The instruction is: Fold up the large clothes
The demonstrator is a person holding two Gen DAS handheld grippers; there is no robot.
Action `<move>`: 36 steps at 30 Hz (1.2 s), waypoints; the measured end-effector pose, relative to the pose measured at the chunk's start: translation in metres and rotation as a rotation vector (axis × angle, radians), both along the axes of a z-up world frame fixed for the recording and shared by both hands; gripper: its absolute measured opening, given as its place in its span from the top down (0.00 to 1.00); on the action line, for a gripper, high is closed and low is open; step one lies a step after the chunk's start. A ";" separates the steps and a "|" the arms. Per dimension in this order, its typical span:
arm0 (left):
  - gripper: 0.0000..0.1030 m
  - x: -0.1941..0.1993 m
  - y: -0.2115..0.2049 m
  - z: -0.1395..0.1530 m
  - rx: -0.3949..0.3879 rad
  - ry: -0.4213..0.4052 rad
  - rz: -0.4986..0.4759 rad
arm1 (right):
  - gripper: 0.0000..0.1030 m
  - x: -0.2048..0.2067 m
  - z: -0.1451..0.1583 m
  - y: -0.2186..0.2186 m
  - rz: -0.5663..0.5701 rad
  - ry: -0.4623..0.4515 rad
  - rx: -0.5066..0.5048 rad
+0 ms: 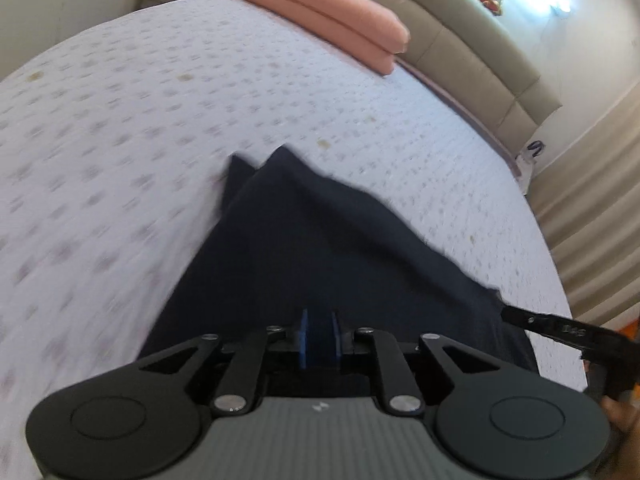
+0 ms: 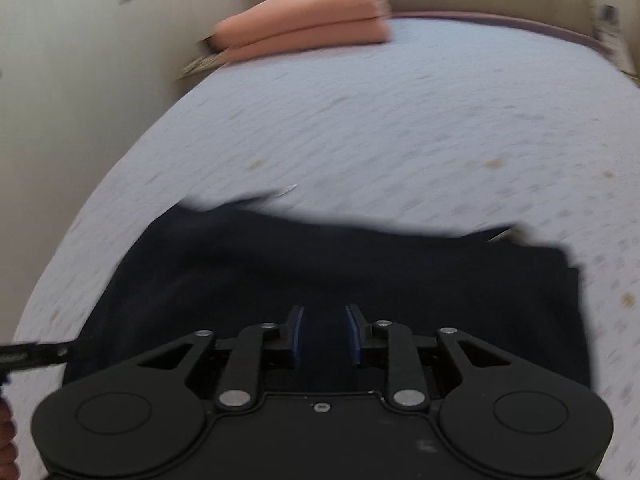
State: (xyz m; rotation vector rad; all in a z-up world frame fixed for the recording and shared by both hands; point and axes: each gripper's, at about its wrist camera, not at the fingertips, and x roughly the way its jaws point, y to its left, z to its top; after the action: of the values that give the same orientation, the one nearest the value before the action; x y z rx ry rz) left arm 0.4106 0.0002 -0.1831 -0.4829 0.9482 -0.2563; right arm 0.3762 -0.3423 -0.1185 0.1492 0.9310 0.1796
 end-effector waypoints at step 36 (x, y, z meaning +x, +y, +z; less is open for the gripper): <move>0.36 -0.046 0.068 -0.092 -0.530 0.073 0.334 | 0.70 -0.041 -0.018 0.070 -0.062 -0.021 -0.128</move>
State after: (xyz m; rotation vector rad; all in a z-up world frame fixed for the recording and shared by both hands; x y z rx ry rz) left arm 0.3647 0.0685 -0.2753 -1.1325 0.8498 -0.1848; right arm 0.3353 -0.2726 -0.1361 0.0577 0.9134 0.0636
